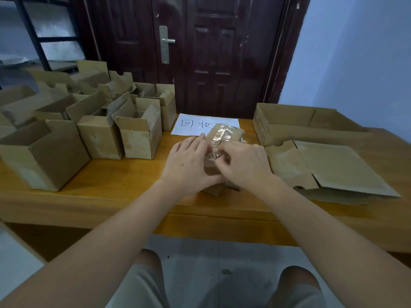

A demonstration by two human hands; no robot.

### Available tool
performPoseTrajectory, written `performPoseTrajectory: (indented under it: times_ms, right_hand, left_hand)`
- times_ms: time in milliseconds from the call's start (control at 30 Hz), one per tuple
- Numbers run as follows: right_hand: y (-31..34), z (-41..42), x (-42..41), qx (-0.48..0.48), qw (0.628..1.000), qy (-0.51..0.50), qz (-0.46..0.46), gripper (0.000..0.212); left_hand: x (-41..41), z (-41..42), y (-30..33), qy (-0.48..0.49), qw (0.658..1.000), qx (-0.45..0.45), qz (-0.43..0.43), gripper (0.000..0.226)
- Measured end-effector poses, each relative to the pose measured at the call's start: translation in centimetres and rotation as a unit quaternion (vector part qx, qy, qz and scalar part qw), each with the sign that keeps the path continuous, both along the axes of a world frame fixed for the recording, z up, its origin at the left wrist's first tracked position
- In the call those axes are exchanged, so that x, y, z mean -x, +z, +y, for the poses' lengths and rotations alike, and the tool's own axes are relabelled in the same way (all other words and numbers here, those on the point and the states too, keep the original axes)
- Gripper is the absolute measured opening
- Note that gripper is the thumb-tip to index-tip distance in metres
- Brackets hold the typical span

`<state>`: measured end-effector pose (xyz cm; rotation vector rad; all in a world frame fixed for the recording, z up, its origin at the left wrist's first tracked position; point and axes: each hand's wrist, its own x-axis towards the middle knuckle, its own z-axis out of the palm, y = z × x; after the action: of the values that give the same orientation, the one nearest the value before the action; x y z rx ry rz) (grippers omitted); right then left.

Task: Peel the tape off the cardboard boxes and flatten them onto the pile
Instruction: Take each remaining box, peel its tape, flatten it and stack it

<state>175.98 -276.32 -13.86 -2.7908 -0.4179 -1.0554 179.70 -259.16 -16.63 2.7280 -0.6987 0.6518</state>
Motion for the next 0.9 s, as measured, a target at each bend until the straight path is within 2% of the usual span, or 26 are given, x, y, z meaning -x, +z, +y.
performPoseTrajectory:
  times_ms: [100, 167, 200, 267, 333, 400, 467, 533, 633, 733, 800, 833, 900]
  right_hand:
    - [1.2, -0.2, -0.5, -0.031, 0.999, -0.014, -0.002, 0.027]
    - [1.8, -0.5, -1.1, -0.039, 0.999, -0.012, 0.026, 0.02]
    - [1.9, -0.7, -1.6, -0.036, 0.998, 0.0, 0.052, 0.021]
    - [1.7, -1.3, -2.4, -0.027, 0.991, 0.043, 0.123, 0.027]
    - [1.2, -1.7, -2.7, -0.011, 0.985, 0.043, 0.168, 0.04]
    - [1.0, -1.8, -2.8, 0.004, 0.983, 0.005, 0.181, 0.052]
    - [1.1, -1.4, -2.5, 0.022, 0.987, -0.016, 0.161, 0.057]
    - [1.2, -1.0, -2.2, 0.037, 0.991, -0.022, 0.128, 0.057]
    - [1.3, -1.9, -1.4, 0.009, 0.994, 0.011, 0.11, 0.055]
    - [1.7, -2.5, -0.9, -0.057, 0.984, 0.075, 0.152, 0.041]
    - [2.2, -2.1, -0.8, -0.059, 0.978, 0.094, 0.177, 0.036]
    - [2.3, -1.8, -0.7, -0.054, 0.976, 0.098, 0.189, 0.036]
    - [2.6, -1.1, -0.5, -0.062, 0.971, 0.102, 0.208, 0.034]
  left_hand:
    - [0.6, -0.3, 0.0, 0.014, 0.998, 0.029, -0.054, 0.062]
    - [0.6, -0.3, 0.2, -0.006, 0.998, 0.029, -0.051, 0.041]
    - [0.4, 0.0, 0.3, -0.019, 0.999, 0.026, -0.038, 0.037]
    - [0.0, 0.9, 0.6, -0.041, 0.999, 0.029, -0.016, 0.039]
    - [0.1, 1.4, 1.0, -0.038, 0.999, 0.012, -0.025, 0.055]
    - [0.7, 1.1, 1.7, -0.002, 0.999, -0.032, -0.023, 0.075]
    - [1.0, 0.3, 2.3, 0.044, 0.997, -0.053, -0.024, 0.083]
    - [0.8, 0.0, 2.6, 0.052, 0.997, -0.044, -0.036, 0.073]
    - [0.0, 1.4, 2.3, -0.003, 0.999, -0.032, -0.023, 0.052]
    - [-0.7, 3.3, 2.3, 0.003, 0.997, -0.076, 0.017, 0.06]
    - [-1.1, 3.5, 2.2, 0.029, 0.995, -0.097, 0.016, 0.058]
    - [-1.2, 3.3, 2.1, 0.03, 0.996, -0.078, 0.022, 0.054]
    - [-1.3, 2.3, 2.4, 0.016, 0.992, 0.07, 0.103, 0.048]
